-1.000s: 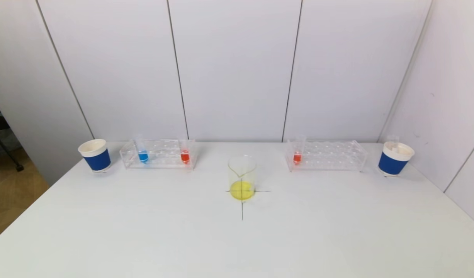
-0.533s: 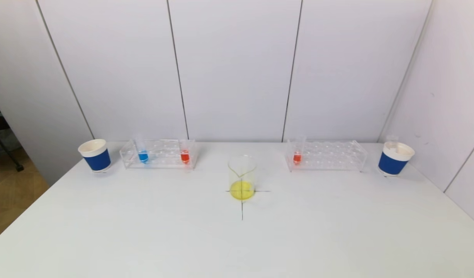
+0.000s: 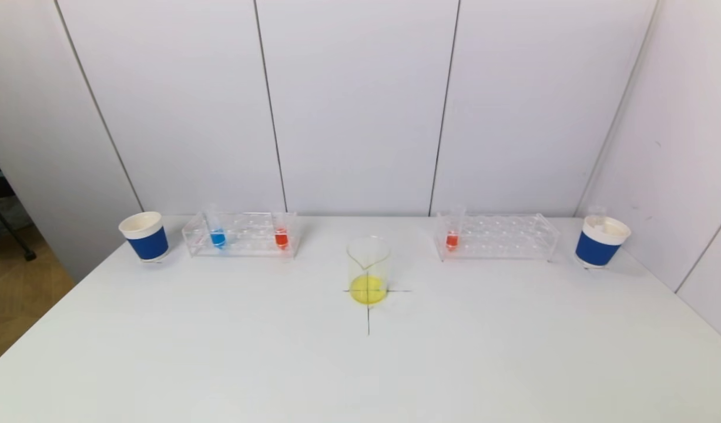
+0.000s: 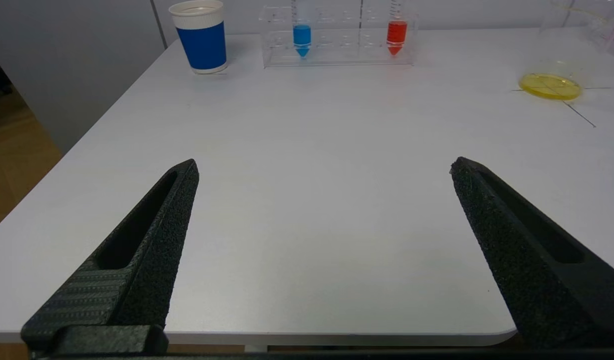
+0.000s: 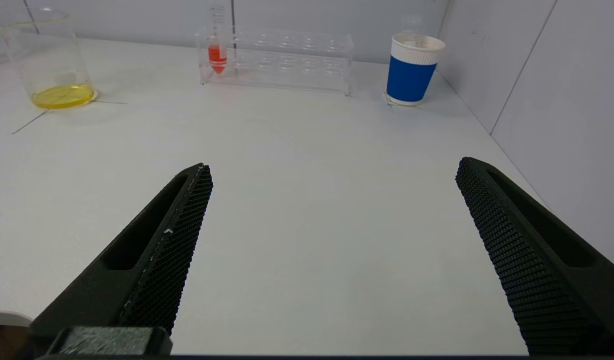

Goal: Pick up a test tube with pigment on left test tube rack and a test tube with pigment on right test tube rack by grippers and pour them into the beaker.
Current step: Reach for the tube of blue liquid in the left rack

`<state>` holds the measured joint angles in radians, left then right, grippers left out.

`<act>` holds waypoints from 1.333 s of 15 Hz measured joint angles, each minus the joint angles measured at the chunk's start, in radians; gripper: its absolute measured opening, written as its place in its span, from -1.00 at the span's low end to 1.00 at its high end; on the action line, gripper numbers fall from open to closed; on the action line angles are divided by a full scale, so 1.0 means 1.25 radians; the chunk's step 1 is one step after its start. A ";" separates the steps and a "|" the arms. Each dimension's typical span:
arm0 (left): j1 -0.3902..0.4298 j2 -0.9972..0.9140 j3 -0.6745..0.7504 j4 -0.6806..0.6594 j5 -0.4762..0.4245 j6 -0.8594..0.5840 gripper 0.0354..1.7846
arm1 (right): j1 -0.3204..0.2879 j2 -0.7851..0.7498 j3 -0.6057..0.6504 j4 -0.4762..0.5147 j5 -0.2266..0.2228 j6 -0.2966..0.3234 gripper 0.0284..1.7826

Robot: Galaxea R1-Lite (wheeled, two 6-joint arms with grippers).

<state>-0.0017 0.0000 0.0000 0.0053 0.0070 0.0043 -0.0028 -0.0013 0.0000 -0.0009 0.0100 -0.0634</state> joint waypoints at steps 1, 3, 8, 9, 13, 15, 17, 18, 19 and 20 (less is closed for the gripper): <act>0.000 0.000 0.000 0.000 0.000 0.002 0.98 | 0.000 0.000 0.000 0.000 0.000 0.000 0.99; 0.000 0.000 0.000 0.000 0.000 0.011 0.98 | 0.000 0.000 0.000 0.000 0.000 0.000 0.99; 0.000 0.000 -0.007 0.007 -0.008 0.020 0.98 | 0.000 0.000 0.000 0.000 0.000 0.000 0.99; 0.000 0.000 -0.022 0.012 -0.012 0.020 0.98 | 0.000 0.000 0.000 0.000 0.000 0.000 0.99; 0.000 0.018 -0.153 0.071 -0.023 0.020 0.98 | 0.000 0.000 0.000 0.000 0.000 0.000 0.99; 0.000 0.060 -0.253 0.091 -0.022 0.020 0.98 | 0.000 0.000 0.000 0.000 0.000 0.000 0.99; -0.001 0.122 -0.356 0.095 -0.021 0.020 0.98 | -0.001 0.000 0.000 0.000 0.000 0.000 0.99; -0.001 0.157 -0.404 0.096 -0.020 0.021 0.98 | 0.000 0.000 0.000 0.000 0.000 0.000 0.99; -0.002 0.197 -0.452 0.096 -0.019 0.022 0.98 | 0.000 0.000 0.000 0.000 0.000 0.000 0.99; -0.002 0.233 -0.488 0.095 -0.020 0.025 0.98 | 0.000 0.000 0.000 0.000 0.000 0.000 0.99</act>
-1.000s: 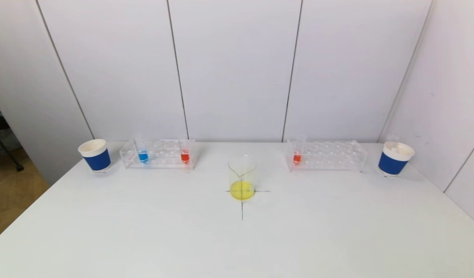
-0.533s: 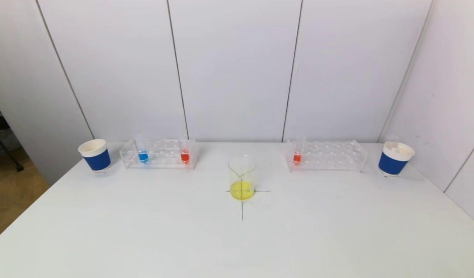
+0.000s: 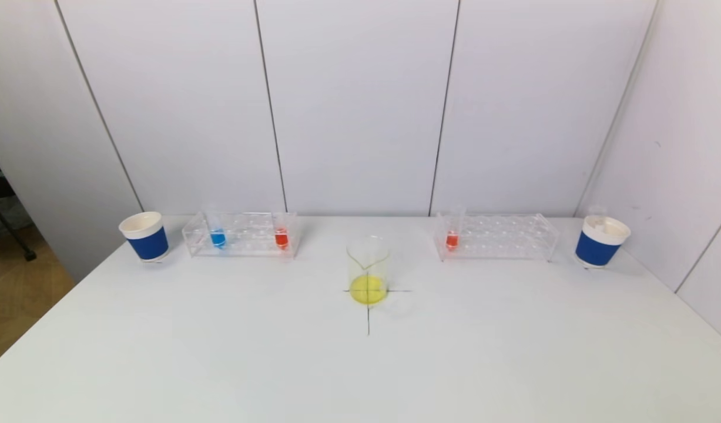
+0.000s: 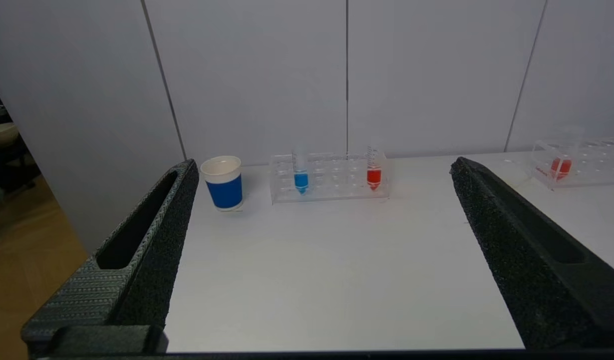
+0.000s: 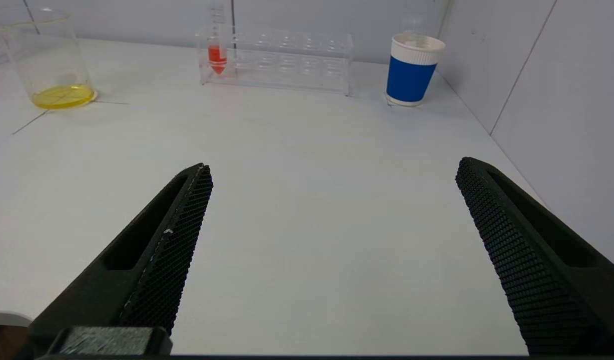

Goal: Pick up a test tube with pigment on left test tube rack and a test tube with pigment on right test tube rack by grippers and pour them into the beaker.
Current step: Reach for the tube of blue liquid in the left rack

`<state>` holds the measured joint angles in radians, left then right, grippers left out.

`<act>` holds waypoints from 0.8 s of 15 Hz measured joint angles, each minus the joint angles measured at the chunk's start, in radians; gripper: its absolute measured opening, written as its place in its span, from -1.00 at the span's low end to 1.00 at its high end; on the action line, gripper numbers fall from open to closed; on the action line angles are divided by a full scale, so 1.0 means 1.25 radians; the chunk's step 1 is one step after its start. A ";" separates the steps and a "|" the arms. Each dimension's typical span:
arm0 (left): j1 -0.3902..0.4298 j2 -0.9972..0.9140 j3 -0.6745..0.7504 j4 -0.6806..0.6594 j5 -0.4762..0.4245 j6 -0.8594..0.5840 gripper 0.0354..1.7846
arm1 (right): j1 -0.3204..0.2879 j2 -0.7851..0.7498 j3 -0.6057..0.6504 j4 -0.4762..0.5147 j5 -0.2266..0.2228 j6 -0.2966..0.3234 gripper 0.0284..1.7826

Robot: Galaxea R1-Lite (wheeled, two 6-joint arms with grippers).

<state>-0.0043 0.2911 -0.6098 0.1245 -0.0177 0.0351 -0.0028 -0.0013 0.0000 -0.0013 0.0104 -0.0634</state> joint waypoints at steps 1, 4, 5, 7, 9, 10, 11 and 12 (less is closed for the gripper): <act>-0.001 0.045 -0.035 -0.004 0.000 0.003 0.98 | 0.000 0.000 0.000 0.000 0.000 0.000 0.99; -0.001 0.183 -0.082 -0.072 0.002 0.003 0.98 | 0.000 0.000 0.000 0.000 0.000 0.000 0.99; -0.001 0.233 -0.084 -0.116 0.002 0.002 0.98 | 0.000 0.000 0.000 0.000 0.000 0.000 0.99; -0.001 0.326 -0.084 -0.202 0.001 0.001 0.98 | 0.000 0.000 0.000 0.000 0.000 0.000 0.99; -0.001 0.423 -0.081 -0.276 0.000 -0.002 0.98 | 0.000 0.000 0.000 0.000 0.000 0.000 0.99; -0.001 0.471 -0.077 -0.316 0.001 -0.003 0.98 | 0.000 0.000 0.000 0.000 0.000 0.000 0.99; 0.000 0.522 -0.074 -0.367 0.001 -0.004 0.98 | 0.000 0.000 0.000 0.000 0.000 0.000 0.99; 0.000 0.566 -0.070 -0.411 0.001 -0.004 0.98 | 0.000 0.000 0.000 0.000 0.000 0.000 0.99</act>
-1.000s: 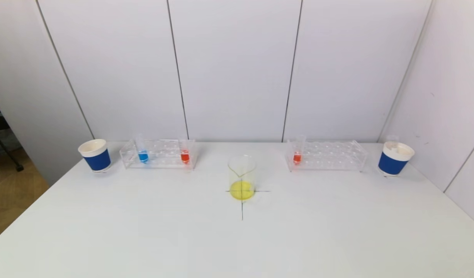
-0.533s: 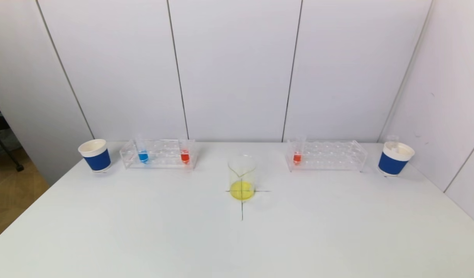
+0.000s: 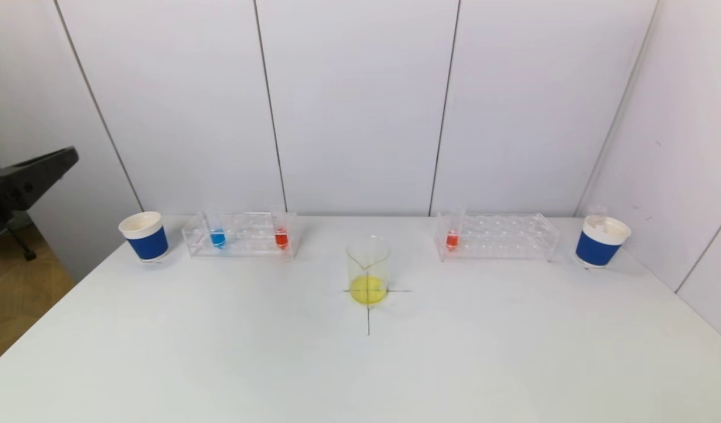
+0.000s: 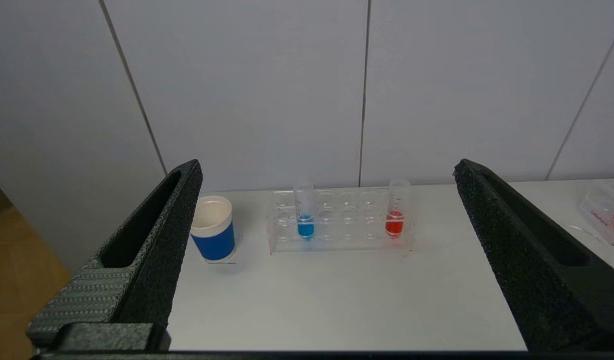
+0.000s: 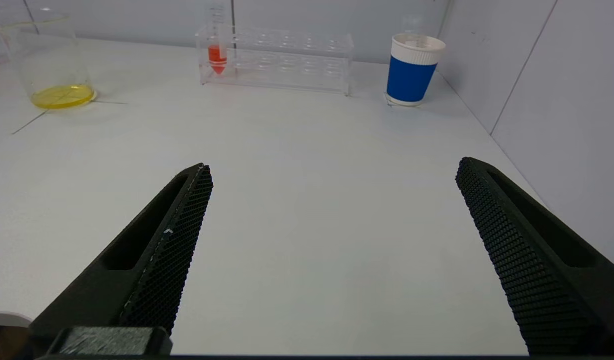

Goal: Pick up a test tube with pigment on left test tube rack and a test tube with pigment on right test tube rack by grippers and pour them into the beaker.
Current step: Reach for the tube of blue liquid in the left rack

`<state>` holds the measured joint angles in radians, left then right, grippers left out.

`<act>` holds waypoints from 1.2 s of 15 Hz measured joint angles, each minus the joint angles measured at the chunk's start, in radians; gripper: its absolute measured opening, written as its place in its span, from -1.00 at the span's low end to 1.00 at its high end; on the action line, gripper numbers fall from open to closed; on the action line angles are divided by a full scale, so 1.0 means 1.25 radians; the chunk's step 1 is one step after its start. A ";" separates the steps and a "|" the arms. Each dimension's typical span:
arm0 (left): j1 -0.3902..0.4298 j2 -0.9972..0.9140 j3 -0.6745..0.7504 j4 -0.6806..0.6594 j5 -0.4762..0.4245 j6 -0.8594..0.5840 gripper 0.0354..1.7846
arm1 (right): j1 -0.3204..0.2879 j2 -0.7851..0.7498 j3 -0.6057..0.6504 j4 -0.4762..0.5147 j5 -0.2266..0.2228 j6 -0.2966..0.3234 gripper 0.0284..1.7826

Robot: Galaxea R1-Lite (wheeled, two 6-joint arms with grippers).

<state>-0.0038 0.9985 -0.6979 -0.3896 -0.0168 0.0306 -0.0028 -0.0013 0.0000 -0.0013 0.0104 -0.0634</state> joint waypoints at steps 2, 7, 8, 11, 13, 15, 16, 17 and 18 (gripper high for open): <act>0.002 0.099 0.009 -0.092 0.000 -0.001 0.98 | 0.000 0.000 0.000 0.000 0.000 0.000 0.99; 0.004 0.348 0.034 -0.314 -0.008 -0.003 0.98 | 0.000 0.000 0.000 0.000 0.000 0.000 0.99; 0.004 0.400 0.036 -0.375 -0.015 -0.002 0.98 | 0.000 0.000 0.000 0.000 0.000 0.000 0.99; 0.006 0.541 0.036 -0.545 -0.039 0.002 0.98 | 0.000 0.000 0.000 0.000 0.000 0.000 0.99; 0.017 0.615 0.025 -0.599 -0.070 0.003 0.98 | 0.000 0.000 0.000 0.000 0.000 0.000 0.99; 0.038 0.680 -0.003 -0.629 -0.110 0.001 0.98 | 0.000 0.000 0.000 0.000 0.000 0.000 0.99; 0.049 0.706 -0.017 -0.634 -0.129 0.001 0.98 | 0.000 0.000 0.000 0.000 0.000 0.000 0.99; 0.059 0.733 -0.031 -0.637 -0.144 0.001 0.98 | 0.000 0.000 0.000 0.000 0.000 0.000 0.99; 0.069 0.757 -0.044 -0.639 -0.155 0.001 0.98 | 0.000 0.000 0.000 0.000 0.000 0.000 0.99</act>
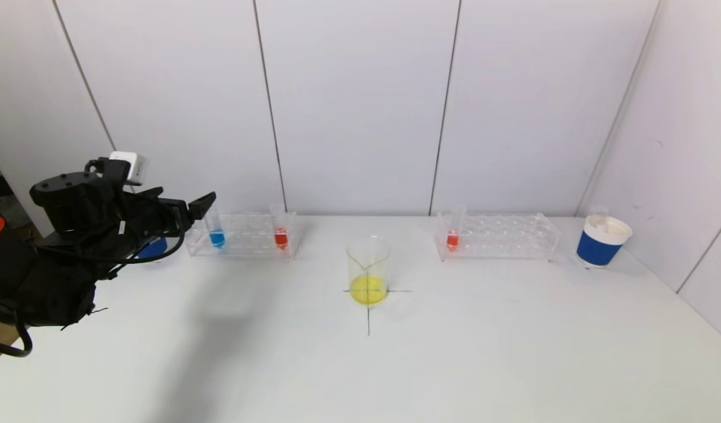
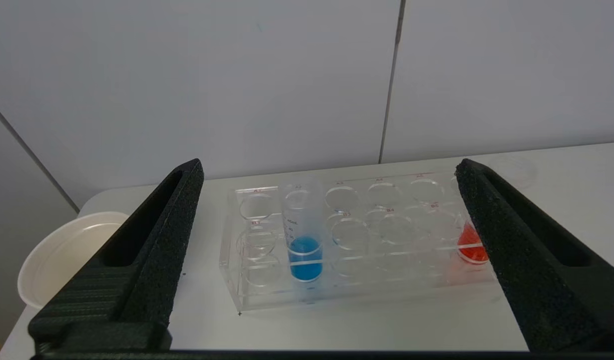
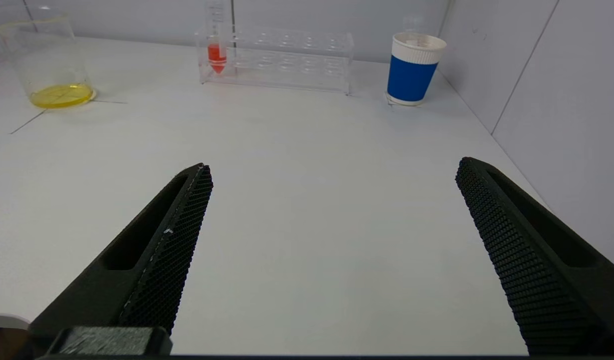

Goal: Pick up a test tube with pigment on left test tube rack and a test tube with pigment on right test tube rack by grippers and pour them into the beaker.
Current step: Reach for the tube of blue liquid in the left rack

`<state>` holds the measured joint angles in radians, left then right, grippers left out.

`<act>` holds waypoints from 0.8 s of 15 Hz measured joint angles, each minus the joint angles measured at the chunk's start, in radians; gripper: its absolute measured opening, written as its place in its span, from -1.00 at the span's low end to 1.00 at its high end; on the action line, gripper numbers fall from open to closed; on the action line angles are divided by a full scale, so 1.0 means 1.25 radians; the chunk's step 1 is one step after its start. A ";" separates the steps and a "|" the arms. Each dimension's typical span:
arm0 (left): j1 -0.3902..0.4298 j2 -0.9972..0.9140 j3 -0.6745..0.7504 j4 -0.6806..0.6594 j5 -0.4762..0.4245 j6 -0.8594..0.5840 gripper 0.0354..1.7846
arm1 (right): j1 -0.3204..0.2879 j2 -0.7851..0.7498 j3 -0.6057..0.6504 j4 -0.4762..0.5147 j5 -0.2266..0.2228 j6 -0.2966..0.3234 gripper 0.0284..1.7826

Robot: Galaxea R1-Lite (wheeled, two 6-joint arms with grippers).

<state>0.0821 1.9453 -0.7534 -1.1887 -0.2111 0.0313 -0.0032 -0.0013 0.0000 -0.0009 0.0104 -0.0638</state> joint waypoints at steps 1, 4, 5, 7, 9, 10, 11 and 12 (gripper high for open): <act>0.011 0.024 -0.012 -0.005 -0.011 0.000 0.98 | 0.000 0.000 0.000 0.000 0.000 0.000 0.99; 0.031 0.087 -0.037 -0.037 -0.043 -0.001 0.98 | 0.000 0.000 0.000 0.000 0.000 0.000 0.99; 0.033 0.108 -0.043 -0.051 -0.045 -0.001 0.98 | 0.000 0.000 0.000 0.000 0.000 0.000 0.99; 0.035 0.142 -0.055 -0.067 -0.046 0.001 0.98 | 0.000 0.000 0.000 0.000 0.000 0.000 0.99; 0.036 0.165 -0.067 -0.068 -0.044 0.000 0.98 | 0.000 0.000 0.000 0.000 0.000 0.000 0.99; 0.036 0.174 -0.074 -0.069 -0.041 -0.001 0.98 | 0.000 0.000 0.000 0.000 0.000 0.000 0.99; 0.036 0.182 -0.079 -0.070 -0.039 -0.001 0.98 | 0.000 0.000 0.000 0.000 0.000 0.000 0.99; 0.036 0.188 -0.083 -0.070 -0.037 -0.001 0.98 | 0.000 0.000 0.000 0.000 0.000 0.000 0.99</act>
<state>0.1270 2.1802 -0.8572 -1.2762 -0.2572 0.0302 -0.0032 -0.0013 0.0000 -0.0013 0.0104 -0.0638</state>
